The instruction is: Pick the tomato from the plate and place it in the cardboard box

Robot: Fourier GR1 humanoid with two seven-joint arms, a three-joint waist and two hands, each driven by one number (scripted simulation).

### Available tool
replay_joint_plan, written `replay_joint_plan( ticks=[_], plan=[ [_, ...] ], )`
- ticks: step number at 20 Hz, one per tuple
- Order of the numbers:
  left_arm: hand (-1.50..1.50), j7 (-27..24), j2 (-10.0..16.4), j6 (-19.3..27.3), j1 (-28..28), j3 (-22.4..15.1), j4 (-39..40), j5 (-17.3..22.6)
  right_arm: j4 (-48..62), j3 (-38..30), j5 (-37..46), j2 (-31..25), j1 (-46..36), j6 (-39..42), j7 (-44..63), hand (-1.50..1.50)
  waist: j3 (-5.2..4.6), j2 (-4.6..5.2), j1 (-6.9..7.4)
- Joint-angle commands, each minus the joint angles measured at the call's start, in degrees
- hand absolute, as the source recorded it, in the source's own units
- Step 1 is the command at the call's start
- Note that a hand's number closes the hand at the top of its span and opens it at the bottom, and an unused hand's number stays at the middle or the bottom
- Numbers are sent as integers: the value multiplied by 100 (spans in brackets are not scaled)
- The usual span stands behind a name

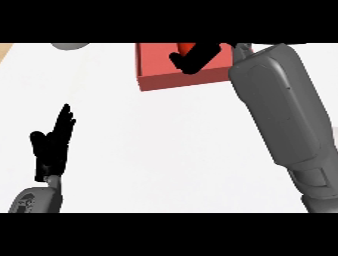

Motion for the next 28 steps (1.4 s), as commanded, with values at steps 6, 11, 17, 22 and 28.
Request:
replay_joint_plan(
  ticks=[6, 11, 17, 22, 28],
  plan=[
    [0, -43, -206, 48, -144, -149, 64, -100, 2936, -285, 557, -98, -906, -1413, -1343, 150, -8, 96, 190],
    [0, -53, -143, -14, -115, -165, -30, -125, 4009, -760, 383, -80, -1195, -1752, -1334, 150, -6, 137, 298],
    [0, 68, -82, -102, -207, -213, -123, -141, 4617, -1317, -168, -163, -1253, -1543, -2046, -150, 3, 185, 411],
    [0, 316, 10, -64, -347, -91, -141, -103, 4714, -1887, -811, -161, -1110, -1317, -3014, -150, 12, 157, 331],
    [0, 136, -42, -66, -258, -85, -38, -106, 4953, -2898, -1866, -444, -1245, -531, -3245, -150, 9, 157, 306]
  ],
)
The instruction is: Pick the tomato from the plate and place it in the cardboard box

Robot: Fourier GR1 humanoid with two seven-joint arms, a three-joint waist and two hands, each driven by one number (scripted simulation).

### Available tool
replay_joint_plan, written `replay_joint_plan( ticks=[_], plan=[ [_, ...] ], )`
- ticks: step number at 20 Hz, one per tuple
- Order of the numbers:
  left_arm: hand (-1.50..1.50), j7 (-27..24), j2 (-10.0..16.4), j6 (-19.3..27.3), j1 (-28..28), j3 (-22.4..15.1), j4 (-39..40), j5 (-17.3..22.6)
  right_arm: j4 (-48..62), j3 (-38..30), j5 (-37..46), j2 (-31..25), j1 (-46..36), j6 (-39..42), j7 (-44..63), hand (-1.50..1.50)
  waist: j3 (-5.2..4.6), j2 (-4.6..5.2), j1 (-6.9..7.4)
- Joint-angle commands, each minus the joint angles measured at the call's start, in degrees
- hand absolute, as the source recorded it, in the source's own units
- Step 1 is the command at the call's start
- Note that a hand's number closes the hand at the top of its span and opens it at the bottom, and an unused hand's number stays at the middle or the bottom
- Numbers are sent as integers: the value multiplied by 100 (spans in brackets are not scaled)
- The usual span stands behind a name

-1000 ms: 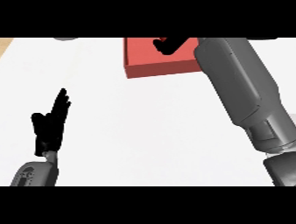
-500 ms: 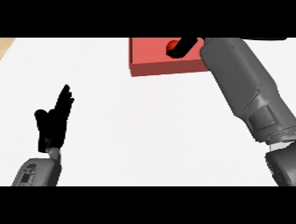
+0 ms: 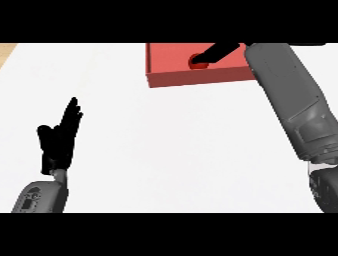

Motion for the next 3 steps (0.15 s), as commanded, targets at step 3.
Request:
replay_joint_plan(
  ticks=[3],
  plan=[
    [0, -156, 7, -6, 100, 26, 99, -29, 324, -790, -760, -599, -80, 653, -162, -150, -4, -8, -51]
  ],
)
